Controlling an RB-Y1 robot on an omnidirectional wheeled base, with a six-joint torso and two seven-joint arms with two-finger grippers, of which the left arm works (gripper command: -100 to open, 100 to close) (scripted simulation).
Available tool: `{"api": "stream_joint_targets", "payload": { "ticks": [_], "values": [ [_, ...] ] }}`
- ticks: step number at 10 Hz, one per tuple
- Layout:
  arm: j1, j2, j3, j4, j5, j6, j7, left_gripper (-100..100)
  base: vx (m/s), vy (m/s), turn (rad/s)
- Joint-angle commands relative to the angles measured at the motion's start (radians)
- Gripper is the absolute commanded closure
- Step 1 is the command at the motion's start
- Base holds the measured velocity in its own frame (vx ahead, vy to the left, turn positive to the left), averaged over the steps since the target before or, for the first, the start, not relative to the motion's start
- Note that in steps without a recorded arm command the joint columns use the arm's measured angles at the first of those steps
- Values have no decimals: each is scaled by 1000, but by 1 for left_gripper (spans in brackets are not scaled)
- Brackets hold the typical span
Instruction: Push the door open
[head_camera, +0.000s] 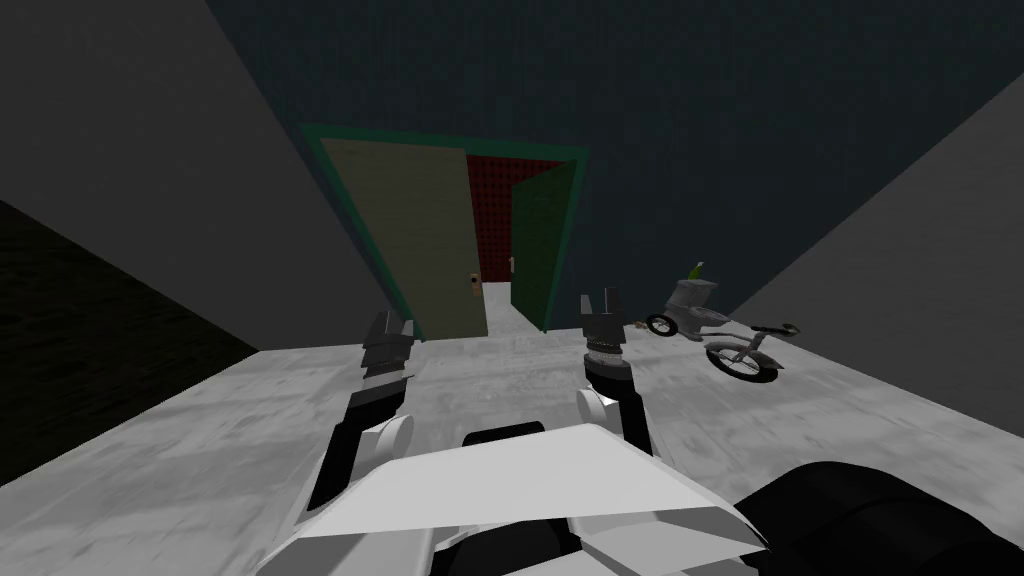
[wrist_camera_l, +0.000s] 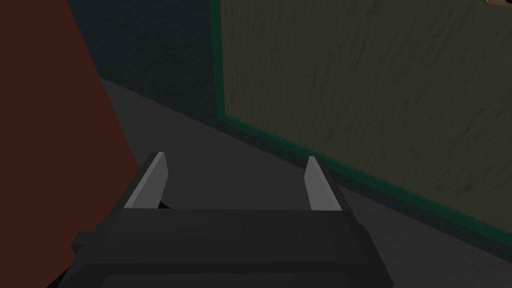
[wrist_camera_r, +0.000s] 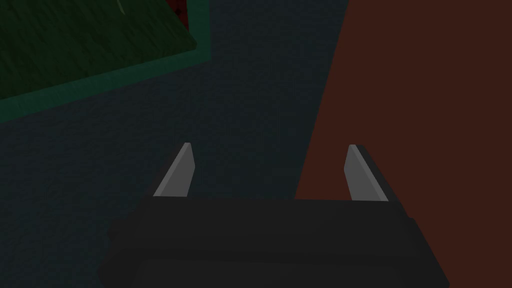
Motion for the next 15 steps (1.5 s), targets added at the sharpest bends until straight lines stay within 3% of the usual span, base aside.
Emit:
{"api": "stream_joint_targets", "payload": {
  "ticks": [1, 3, 11, 12, 15],
  "values": [
    [-16, 7, 1, 30, 5, -3, -1, -100, 135, -68, -53],
    [-34, 15, 2, 63, 11, -6, -2, -100, 39, 19, -30],
    [-160, 65, 10, 291, 52, -27, -11, -100, 77, 7, -54],
    [-160, 65, 10, 296, 52, -27, -11, -100, 63, 20, -18],
    [-216, 87, 14, 395, 71, -36, -15, -100, 69, 11, -59]
  ]
}}
